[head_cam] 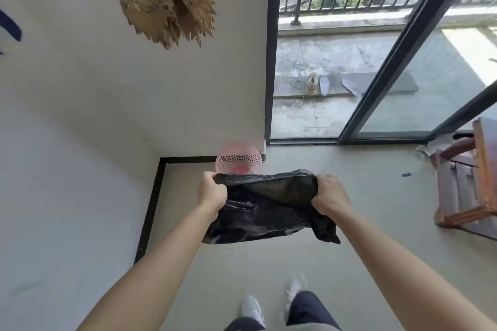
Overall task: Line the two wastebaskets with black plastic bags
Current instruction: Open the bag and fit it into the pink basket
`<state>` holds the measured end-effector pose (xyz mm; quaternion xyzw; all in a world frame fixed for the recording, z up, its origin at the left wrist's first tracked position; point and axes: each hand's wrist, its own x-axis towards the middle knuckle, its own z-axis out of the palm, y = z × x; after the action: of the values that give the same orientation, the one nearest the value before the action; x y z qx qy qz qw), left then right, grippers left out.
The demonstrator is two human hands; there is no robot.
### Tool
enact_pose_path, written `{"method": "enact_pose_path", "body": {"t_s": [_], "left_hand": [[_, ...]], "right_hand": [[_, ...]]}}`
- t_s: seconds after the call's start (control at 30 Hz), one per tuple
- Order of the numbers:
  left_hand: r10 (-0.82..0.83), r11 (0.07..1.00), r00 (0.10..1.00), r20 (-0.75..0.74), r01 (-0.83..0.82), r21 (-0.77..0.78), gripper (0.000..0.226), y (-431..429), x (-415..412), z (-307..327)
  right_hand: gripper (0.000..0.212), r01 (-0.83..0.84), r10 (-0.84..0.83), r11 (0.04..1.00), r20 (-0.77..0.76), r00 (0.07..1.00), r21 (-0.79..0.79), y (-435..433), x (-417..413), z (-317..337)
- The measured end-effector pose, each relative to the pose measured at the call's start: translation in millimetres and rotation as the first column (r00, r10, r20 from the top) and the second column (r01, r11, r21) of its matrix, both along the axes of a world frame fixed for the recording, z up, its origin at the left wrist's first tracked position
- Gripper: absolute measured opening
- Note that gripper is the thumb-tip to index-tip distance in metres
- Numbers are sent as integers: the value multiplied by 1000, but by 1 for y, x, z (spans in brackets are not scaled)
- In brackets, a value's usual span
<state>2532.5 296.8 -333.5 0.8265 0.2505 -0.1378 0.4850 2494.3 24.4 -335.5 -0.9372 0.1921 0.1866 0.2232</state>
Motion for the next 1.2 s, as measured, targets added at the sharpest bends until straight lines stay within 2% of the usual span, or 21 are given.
{"method": "enact_pose_path", "body": {"t_s": [0.07, 0.17, 0.27, 0.33, 0.4, 0.5, 0.6, 0.77, 0.87, 0.97, 1.03, 1.1, 1.2], "left_hand": [[-4, 1000, 1000, -5, 4, -2, 28, -7, 40, -15], [-34, 999, 999, 12, 34, 40, 27, -16, 92, -42], [-34, 984, 999, 34, 27, 177, 27, -18, 134, -75], [22, 971, 999, 36, -30, 238, 24, -16, 166, -100], [116, 967, 993, 27, -119, 227, 21, -16, 193, -124], [224, 952, 974, 32, -226, 206, 20, -9, 224, -157], [229, 939, 973, 6, -223, 262, 17, 11, 249, -207], [205, 928, 979, 18, -200, 314, 17, 51, 278, -309], [241, 926, 970, 15, -235, 294, 10, 68, 288, -374], [242, 923, 969, 56, -248, 294, 13, 79, 293, -438], [187, 953, 976, 110, -208, 222, 20, 85, 294, -483], [74, 981, 987, 143, -98, 168, 22, 89, 298, -523], [-185, 961, 970, 160, 144, 237, 21, 92, 310, -581]], "right_hand": [[26, 27, -31, 998, -86, 996, -55, -13, 31, -19], [19, 181, -173, 981, -110, 979, 64, -22, 82, -56], [8, 319, -296, 930, -145, 944, 182, -22, 139, -95], [13, 416, -390, 870, -146, 909, 266, -18, 178, -121], [20, 449, -438, 831, -112, 892, 327, -10, 210, -140], [23, 447, -485, 794, -13, 874, 413, 3, 247, -160], [25, 365, -487, 821, 204, 849, 439, 19, 275, -192], [32, 272, -537, 813, 481, 693, 515, 55, 300, -276], [38, 147, -485, 835, 581, 653, 531, 80, 304, -339], [42, 70, -423, 844, 579, 697, 532, 104, 310, -408], [37, 80, -401, 821, 471, 786, 566, 119, 315, -460], [35, 102, -343, 796, 305, 889, 597, 134, 325, -507], [59, -1, -69, 865, 120, 990, 501, 148, 341, -579]]}}
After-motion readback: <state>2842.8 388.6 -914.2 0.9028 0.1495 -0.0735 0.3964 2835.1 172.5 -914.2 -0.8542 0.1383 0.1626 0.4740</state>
